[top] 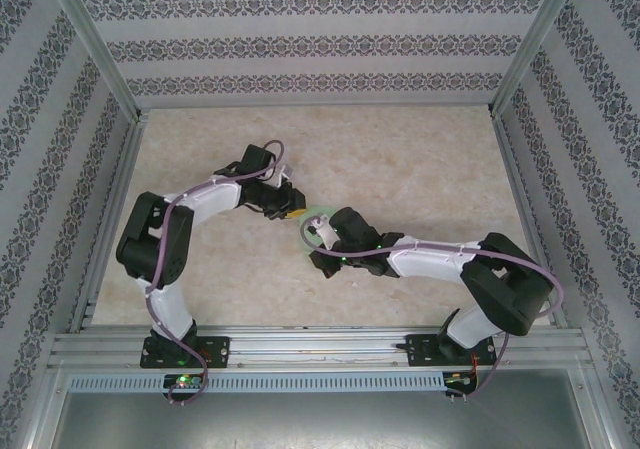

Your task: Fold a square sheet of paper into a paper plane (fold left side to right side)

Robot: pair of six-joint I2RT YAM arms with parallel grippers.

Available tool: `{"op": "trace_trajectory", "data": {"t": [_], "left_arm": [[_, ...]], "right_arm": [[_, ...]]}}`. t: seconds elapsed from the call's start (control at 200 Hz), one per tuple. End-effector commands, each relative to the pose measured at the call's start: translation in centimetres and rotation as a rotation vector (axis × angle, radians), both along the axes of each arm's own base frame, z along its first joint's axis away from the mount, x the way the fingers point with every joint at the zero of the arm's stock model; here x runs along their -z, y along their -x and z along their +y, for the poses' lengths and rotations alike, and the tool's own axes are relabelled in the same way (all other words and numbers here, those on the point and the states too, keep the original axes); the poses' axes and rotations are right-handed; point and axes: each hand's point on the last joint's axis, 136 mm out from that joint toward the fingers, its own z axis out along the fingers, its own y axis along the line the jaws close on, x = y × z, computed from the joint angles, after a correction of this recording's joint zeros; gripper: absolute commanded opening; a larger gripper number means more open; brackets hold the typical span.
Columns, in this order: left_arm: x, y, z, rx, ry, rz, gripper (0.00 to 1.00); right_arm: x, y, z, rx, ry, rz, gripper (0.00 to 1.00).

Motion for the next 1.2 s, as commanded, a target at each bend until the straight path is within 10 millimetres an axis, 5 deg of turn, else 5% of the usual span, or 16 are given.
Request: {"op": "trace_trajectory", "data": {"t": [0.0, 0.47, 0.794, 1.194], "left_arm": [[1.0, 0.6, -0.8, 0.084, -0.001, 0.031, 0.17], [5.3, 1.4, -1.9, 0.189, -0.087, 0.103, 0.12], [8.5, 2.1, -0.4, 0.195, -0.188, 0.140, 0.08], [9.6, 2.5, 0.4, 0.194, -0.238, 0.156, 0.06]], "right_arm": [[-0.2, 0.5, 1.0, -0.028, -0.063, 0.067, 0.00], [0.6, -0.3, 0.6, 0.007, -0.061, 0.108, 0.00], [0.9, -1.1, -0.3, 0.060, -0.058, 0.149, 0.00], [1.7, -3.0, -2.2, 0.174, 0.007, 0.195, 0.00]]}}
